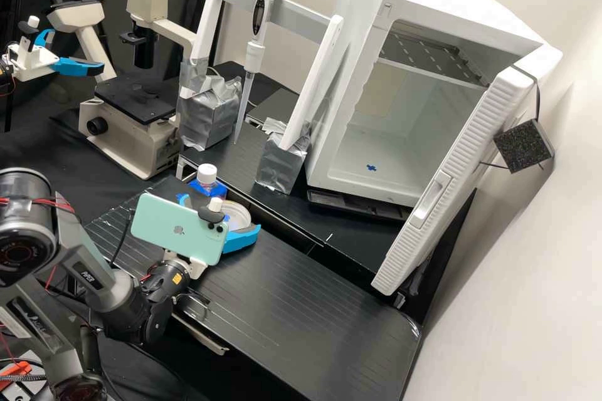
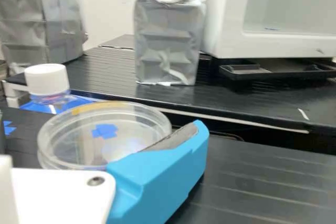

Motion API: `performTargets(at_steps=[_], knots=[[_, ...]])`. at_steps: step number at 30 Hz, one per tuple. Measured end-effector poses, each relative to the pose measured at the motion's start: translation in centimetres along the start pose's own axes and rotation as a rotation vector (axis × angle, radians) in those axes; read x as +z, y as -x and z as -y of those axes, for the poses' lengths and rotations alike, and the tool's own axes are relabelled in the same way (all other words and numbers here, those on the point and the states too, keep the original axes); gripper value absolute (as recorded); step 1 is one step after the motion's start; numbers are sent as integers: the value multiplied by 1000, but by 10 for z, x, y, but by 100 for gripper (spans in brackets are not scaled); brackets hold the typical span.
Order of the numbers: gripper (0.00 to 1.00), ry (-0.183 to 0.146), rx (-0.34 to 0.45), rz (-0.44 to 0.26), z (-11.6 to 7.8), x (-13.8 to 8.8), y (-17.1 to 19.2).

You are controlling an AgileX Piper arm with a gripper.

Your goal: Open the lid

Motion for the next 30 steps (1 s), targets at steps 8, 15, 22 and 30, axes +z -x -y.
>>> performTargets(at_steps=[8, 15, 22, 30], knots=[[100, -32, 70, 26, -11, 0, 9], [100, -11, 46, -4, -9, -6, 10], [100, -18, -13, -36, -1, -8, 4], [100, -45, 14, -9, -2, -3, 2]])
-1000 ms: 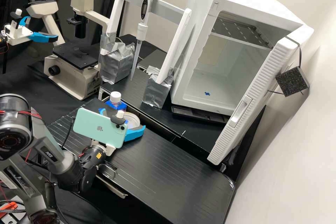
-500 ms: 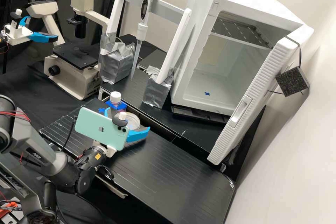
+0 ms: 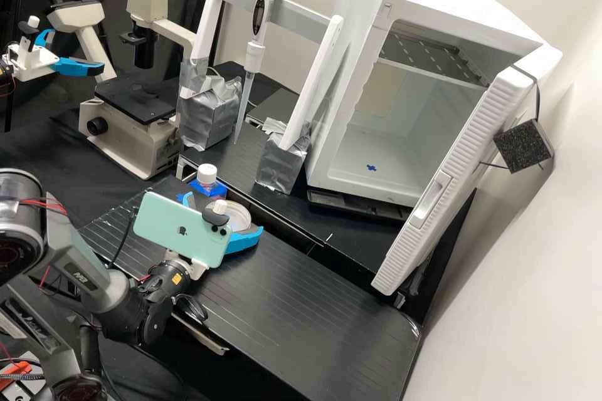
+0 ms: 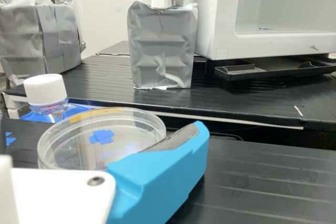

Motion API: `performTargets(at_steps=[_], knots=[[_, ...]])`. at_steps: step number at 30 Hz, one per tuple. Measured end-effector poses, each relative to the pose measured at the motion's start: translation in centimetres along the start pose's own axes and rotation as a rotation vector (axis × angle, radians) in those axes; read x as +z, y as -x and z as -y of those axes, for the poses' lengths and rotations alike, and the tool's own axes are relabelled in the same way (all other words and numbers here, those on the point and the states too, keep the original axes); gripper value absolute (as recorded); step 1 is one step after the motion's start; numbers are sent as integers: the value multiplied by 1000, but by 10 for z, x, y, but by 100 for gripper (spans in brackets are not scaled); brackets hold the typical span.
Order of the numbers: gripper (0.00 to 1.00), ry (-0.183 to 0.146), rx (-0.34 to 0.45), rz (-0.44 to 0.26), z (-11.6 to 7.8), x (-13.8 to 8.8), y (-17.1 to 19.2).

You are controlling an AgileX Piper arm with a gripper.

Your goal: Open the lid

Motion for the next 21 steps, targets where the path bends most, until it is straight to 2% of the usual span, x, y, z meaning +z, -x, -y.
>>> performTargets(at_steps=[10, 11, 17, 21], knots=[[100, 0, 10, 9, -1, 1, 1], [0, -1, 6, 7, -1, 1, 0], [0, -15, -10, 5, 2, 2, -2], [0, -12, -10, 12, 2, 3, -2]])
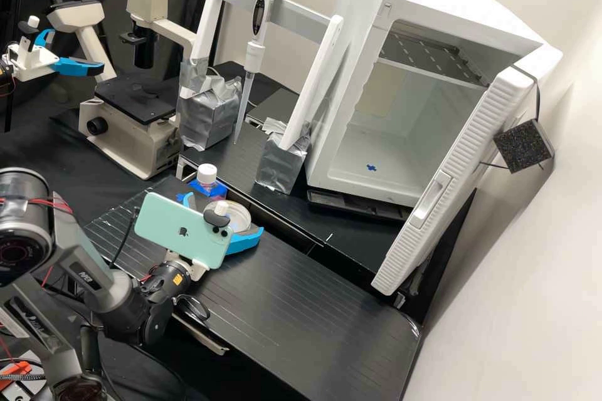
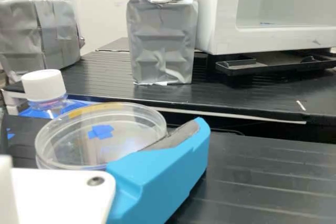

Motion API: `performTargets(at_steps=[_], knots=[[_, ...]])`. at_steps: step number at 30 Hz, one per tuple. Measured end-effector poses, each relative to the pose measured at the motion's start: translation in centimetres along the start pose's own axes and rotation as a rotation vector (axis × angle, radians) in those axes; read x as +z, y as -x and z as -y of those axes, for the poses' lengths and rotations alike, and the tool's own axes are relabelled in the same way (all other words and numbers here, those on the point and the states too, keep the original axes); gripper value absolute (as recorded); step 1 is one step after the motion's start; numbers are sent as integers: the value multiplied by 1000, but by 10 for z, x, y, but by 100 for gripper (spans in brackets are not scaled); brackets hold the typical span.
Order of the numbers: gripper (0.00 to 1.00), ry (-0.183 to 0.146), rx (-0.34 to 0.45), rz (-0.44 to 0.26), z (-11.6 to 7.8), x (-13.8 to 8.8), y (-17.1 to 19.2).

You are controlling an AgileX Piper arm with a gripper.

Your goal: Open the lid

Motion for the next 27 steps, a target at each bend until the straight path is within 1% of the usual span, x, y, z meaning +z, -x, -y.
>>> performTargets(at_steps=[7, 17, 19, 21, 27], knots=[[0, -10, 23, 10, -2, 1, 0], [0, -15, 25, 11, -2, 2, -1], [0, -16, 27, 12, -2, 2, -1], [0, -9, 29, 14, -2, 2, -2], [0, -11, 29, 13, -2, 3, -2]])
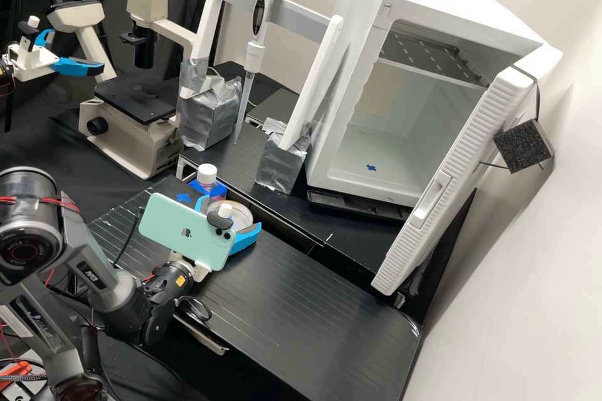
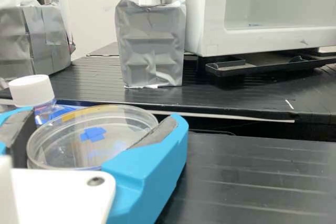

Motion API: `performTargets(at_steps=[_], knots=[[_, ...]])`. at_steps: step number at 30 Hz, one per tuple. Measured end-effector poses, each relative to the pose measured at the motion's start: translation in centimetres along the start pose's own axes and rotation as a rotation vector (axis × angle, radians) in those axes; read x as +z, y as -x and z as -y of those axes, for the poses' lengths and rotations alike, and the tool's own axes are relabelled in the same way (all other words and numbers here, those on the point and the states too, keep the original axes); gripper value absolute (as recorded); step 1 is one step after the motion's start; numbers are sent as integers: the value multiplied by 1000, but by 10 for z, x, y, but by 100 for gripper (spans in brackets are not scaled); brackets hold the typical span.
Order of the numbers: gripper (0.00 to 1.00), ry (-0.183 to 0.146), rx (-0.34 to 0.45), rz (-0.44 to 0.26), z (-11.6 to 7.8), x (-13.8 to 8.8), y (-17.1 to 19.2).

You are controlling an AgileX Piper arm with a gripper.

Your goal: Open the lid

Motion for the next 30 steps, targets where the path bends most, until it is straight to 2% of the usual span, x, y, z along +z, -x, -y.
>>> performTargets(at_steps=[13, 15, 20, 30], knots=[[0, 21, -1, -5, -2, -1, 3], [0, 17, -8, -11, -1, -3, 3], [0, 40, -16, -23, -2, -6, 6], [0, 48, -8, -55, -4, -14, 10]])
